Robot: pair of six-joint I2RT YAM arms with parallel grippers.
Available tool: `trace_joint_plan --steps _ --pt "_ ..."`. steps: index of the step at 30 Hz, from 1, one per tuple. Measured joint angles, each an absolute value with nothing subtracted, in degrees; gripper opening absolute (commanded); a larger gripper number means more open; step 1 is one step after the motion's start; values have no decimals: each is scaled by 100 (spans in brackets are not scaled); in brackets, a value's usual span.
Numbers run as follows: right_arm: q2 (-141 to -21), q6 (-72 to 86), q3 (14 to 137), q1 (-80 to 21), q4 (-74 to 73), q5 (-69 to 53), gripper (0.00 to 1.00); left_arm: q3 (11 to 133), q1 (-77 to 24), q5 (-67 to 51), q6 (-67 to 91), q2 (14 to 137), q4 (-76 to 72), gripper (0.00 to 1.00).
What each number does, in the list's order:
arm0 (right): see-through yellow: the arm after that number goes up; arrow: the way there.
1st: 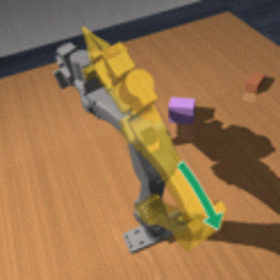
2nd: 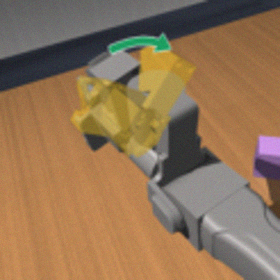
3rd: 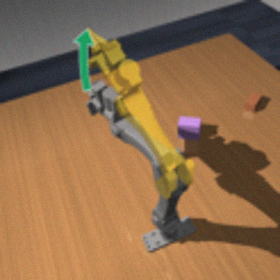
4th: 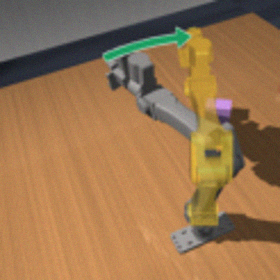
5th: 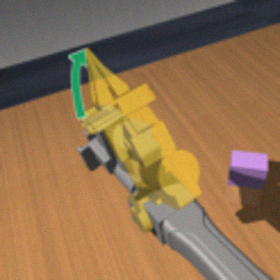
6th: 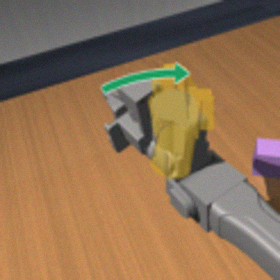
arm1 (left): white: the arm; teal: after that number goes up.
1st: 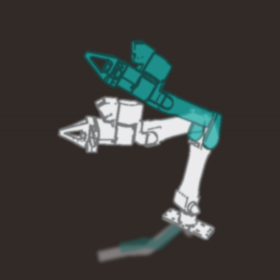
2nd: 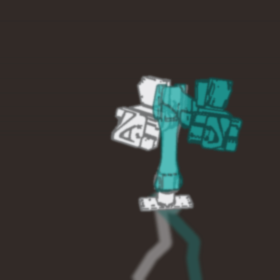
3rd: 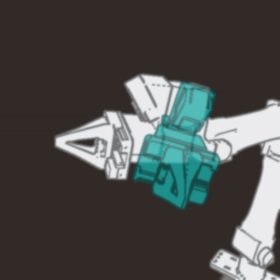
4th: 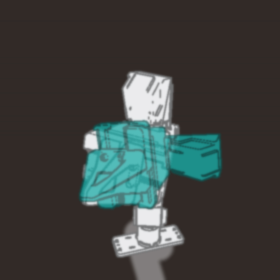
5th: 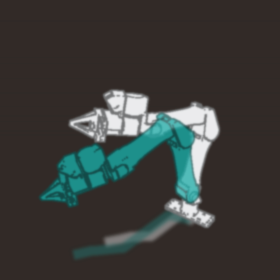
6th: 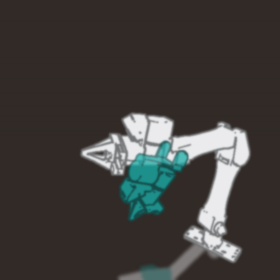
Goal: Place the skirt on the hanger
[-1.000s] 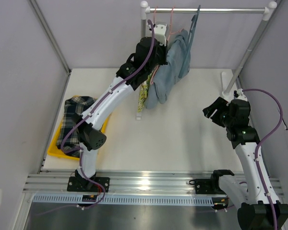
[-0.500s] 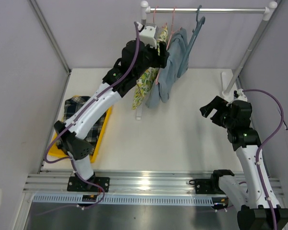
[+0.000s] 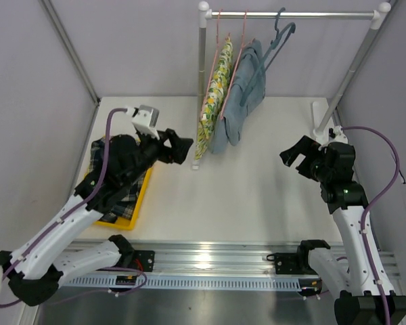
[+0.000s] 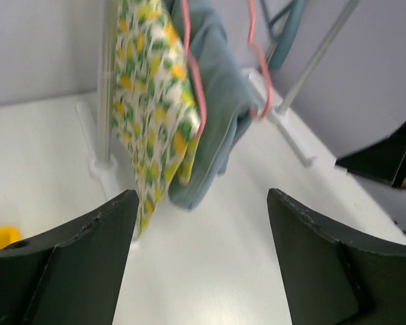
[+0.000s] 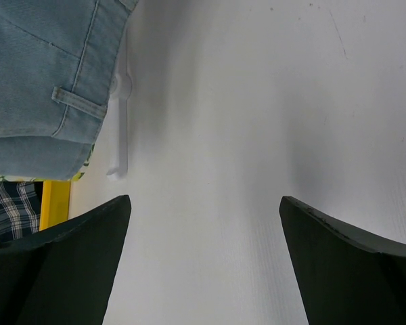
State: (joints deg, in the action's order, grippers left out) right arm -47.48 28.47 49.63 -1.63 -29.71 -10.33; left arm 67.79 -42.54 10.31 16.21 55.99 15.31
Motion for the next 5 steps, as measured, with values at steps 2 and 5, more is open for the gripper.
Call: trace_joint_plan --steps 2,5 --pt "-4707 2842 4963 -163 -2971 -996 99 6346 -4259 1039 1708 5157 1848 83" --pt "-4644 2836 4963 -163 -2971 -967 100 6090 -4263 1061 1756 4801 2285 85"
